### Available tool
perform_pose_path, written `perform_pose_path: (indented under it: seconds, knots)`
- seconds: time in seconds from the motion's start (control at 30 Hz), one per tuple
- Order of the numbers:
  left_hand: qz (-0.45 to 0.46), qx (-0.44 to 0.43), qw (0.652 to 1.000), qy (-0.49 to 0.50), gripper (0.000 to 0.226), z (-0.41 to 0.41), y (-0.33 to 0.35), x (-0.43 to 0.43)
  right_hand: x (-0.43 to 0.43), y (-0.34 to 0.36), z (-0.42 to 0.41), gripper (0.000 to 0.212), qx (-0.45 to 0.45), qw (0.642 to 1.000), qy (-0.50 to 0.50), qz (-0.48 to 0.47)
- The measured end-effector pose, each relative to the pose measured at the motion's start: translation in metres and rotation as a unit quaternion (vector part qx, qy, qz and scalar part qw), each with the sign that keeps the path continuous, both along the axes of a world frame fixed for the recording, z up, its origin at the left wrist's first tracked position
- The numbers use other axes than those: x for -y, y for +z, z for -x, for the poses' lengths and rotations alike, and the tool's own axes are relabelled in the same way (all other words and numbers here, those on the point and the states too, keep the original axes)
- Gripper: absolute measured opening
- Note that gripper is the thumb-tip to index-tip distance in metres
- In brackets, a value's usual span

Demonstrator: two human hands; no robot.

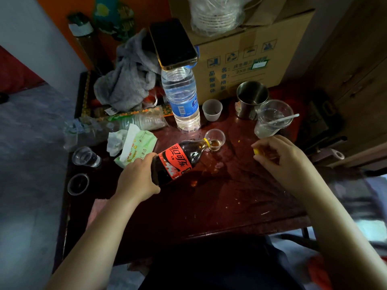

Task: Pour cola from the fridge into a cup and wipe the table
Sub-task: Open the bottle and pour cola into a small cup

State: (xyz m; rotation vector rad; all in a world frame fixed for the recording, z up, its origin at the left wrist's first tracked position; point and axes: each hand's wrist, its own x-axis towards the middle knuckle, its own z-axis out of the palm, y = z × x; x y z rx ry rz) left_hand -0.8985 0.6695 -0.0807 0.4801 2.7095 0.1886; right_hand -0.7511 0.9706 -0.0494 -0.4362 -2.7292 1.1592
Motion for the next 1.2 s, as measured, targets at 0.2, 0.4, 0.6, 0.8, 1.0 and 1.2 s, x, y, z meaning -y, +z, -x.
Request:
perform_pose_path:
  seconds: [0.2, 0.4, 0.6, 0.8, 1.0, 1.2]
  knots:
    - [-0.015, -0.003, 1.000, 0.007, 0.091, 0.000, -0.002, -0.001, -0.002, -0.002, 0.002, 0.022, 0.003, 1.000, 0.002, -0.003]
    - [-0.033, -0.002, 0.999, 0.012, 0.088, -0.002, -0.003, -0.005, -0.003, -0.002, 0.002, 0.022, 0.006, 1.000, 0.000, 0.000]
    - [-0.064, -0.007, 0.998, 0.019, 0.088, -0.004, -0.002, -0.006, -0.002, -0.001, 0.003, 0.022, 0.008, 1.000, 0.000, 0.000]
    - [-0.126, -0.007, 0.992, 0.030, 0.086, -0.011, -0.003, -0.006, 0.003, 0.006, 0.004, 0.021, -0.001, 1.000, 0.004, 0.003]
    - [-0.196, 0.005, 0.980, 0.023, 0.086, -0.020, -0.007, -0.004, 0.013, 0.020, 0.006, 0.021, -0.008, 1.000, 0.020, -0.011]
    - [-0.256, 0.013, 0.967, 0.002, 0.085, -0.033, -0.012, -0.003, 0.025, 0.036, 0.007, 0.022, -0.030, 0.999, 0.021, -0.024]
